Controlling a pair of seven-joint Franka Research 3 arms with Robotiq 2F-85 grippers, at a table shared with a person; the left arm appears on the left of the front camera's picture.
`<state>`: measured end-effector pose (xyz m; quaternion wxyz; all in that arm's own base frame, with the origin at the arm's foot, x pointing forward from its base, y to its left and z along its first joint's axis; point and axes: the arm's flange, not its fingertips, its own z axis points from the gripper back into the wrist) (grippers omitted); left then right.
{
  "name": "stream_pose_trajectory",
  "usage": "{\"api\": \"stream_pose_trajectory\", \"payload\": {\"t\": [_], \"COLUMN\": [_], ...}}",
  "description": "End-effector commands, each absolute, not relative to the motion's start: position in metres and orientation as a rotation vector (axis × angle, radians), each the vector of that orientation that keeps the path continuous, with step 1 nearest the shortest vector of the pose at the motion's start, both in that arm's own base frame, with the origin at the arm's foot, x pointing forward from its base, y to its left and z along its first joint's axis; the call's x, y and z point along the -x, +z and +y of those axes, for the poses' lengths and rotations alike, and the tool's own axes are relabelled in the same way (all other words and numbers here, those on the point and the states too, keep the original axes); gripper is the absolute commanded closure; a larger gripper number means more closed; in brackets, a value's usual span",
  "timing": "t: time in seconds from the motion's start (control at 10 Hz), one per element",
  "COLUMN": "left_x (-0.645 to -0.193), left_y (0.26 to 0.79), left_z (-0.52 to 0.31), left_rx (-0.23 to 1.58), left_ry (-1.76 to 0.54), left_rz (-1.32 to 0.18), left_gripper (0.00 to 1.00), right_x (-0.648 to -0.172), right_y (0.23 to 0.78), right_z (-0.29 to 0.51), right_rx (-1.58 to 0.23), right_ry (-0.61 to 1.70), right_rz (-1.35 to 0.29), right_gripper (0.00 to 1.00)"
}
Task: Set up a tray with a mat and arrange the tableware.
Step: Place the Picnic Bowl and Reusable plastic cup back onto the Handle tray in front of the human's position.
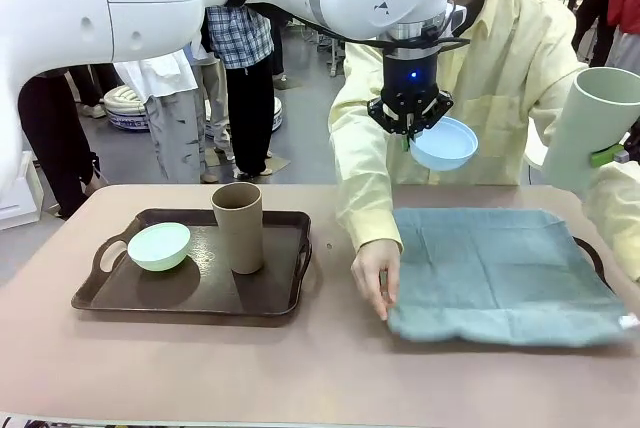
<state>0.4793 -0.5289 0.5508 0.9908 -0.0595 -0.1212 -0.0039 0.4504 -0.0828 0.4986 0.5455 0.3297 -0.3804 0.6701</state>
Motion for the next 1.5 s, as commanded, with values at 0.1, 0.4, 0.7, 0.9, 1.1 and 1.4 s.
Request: {"api": "stream_pose_trajectory", "payload": {"t": [0.1, 0.4, 0.7, 0.9, 1.1, 1.4], "left_x": [-0.4807, -0.4807, -0.4807, -0.4807, -0.4807, -0.4807], "left_y": [0.5534, 0.5534, 0.5534, 0.5534, 0.5534, 0.5534], "left_z": [-0.5284, -0.5284, -0.5284, -0.5284, -0.5284, -0.5284], "left_rx": [0.128, 0.128, 0.128, 0.128, 0.128, 0.128], "left_ry": [-0.016, -0.016, -0.016, -0.016, -0.016, -0.016], "left_rz": [-0.252, -0.252, -0.252, -0.252, -0.252, -0.252], "left_gripper": [1.00, 1.00, 1.00, 1.00, 1.00, 1.00], "right_x": [-0.4488, -0.4488, -0.4488, -0.4488, -0.4488, -0.4488], "right_y": [0.5002, 0.5002, 0.5002, 0.5002, 0.5002, 0.5002], "right_z": [-0.0812, -0.0812, -0.0812, -0.0812, -0.0812, -0.0812], "right_rx": [-0.782, -0.782, -0.782, -0.782, -0.782, -0.782], "right_ry": [1.604, 1.604, 1.604, 1.604, 1.604, 1.604], "right_rz": [-0.910, -0.910, -0.910, -0.910, -0.910, -0.910], "right_gripper": [0.95, 0.95, 0.95, 0.95, 0.95, 0.95]}}
